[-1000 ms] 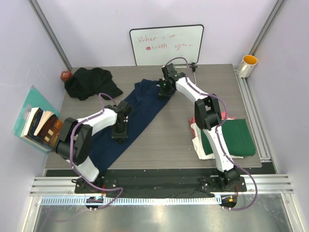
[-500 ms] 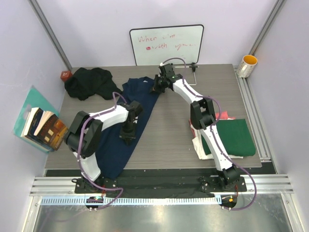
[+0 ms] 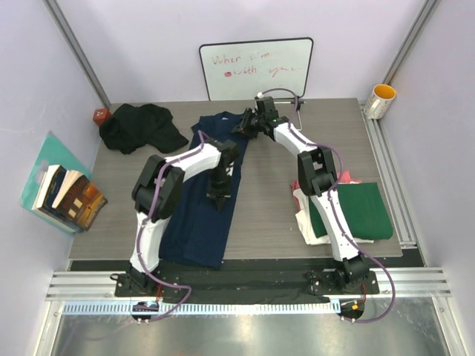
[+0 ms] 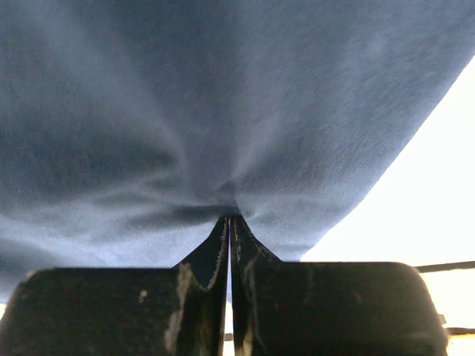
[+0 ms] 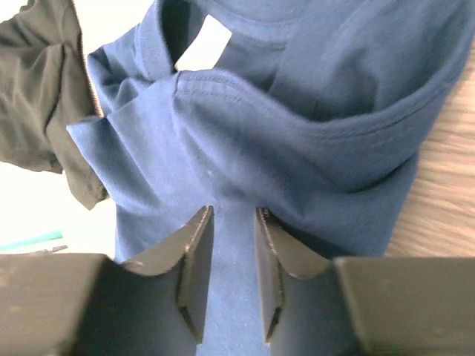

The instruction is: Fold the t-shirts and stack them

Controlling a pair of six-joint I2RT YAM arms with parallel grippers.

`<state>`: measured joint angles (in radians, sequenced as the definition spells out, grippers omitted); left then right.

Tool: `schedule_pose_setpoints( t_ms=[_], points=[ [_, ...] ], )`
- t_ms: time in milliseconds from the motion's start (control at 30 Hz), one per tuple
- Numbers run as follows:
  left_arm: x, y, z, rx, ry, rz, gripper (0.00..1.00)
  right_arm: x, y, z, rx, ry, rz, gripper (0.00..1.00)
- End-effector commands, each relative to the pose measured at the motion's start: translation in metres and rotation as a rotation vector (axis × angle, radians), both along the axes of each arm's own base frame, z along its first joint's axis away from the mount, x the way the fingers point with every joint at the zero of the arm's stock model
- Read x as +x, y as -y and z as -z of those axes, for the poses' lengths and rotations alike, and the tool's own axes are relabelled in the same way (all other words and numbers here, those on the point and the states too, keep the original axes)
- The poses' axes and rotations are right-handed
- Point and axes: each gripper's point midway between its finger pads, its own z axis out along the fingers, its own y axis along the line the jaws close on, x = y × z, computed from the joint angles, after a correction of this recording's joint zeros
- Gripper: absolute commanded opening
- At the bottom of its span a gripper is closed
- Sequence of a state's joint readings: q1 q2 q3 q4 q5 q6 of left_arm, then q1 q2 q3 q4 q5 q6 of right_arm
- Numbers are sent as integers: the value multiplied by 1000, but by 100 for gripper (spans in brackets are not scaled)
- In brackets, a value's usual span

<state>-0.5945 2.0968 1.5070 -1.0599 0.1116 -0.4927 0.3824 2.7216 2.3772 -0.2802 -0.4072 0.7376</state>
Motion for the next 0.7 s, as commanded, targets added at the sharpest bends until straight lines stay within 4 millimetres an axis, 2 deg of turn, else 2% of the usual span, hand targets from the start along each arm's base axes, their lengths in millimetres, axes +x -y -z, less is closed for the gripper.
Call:
schedule_pose_setpoints(
  t_ms=[0, 33, 67, 100, 133, 167, 233, 267, 333, 367, 400, 433, 467, 533, 667],
  points=[
    [71, 51, 21, -103, 161, -1, 0, 13, 36, -56, -20, 110, 53, 36],
    [75, 53, 29, -94, 153, -5, 0, 9, 36, -79, 12, 125, 35, 36],
    [89, 62, 23, -110, 179, -10, 0, 5, 40, -81, 18, 112, 33, 37],
    [94, 67, 22, -115, 184, -24, 0, 3, 43, -88, 26, 113, 31, 37],
    [97, 68, 31, -109, 169, -34, 0, 2, 49, -109, 38, 140, 33, 37],
    [109, 77, 21, -129, 192, -39, 0, -3, 52, -112, 41, 137, 22, 37],
    [115, 82, 17, -139, 197, -42, 0, -7, 58, -125, 39, 156, 19, 38],
    [118, 84, 9, -147, 209, -42, 0, -8, 62, -141, 37, 186, 23, 38],
    [111, 81, 9, -148, 200, -38, 0, -4, 68, -156, 41, 218, 35, 40],
    [110, 80, -3, -162, 220, -38, 0, -3, 70, -161, 52, 221, 37, 40],
    [107, 78, -5, -163, 221, -38, 1, -2, 70, -167, 62, 229, 36, 41],
    [96, 73, 3, -159, 200, -38, 1, 0, 70, -178, 80, 245, 32, 41],
    [94, 73, -8, -179, 214, -39, 1, 1, 71, -183, 98, 240, 37, 41],
    [78, 72, -2, -205, 174, -39, 1, -2, 69, -195, 120, 251, 20, 41],
    [59, 66, -5, -215, 140, -25, 0, -9, 68, -198, 130, 240, 11, 41]
  ],
)
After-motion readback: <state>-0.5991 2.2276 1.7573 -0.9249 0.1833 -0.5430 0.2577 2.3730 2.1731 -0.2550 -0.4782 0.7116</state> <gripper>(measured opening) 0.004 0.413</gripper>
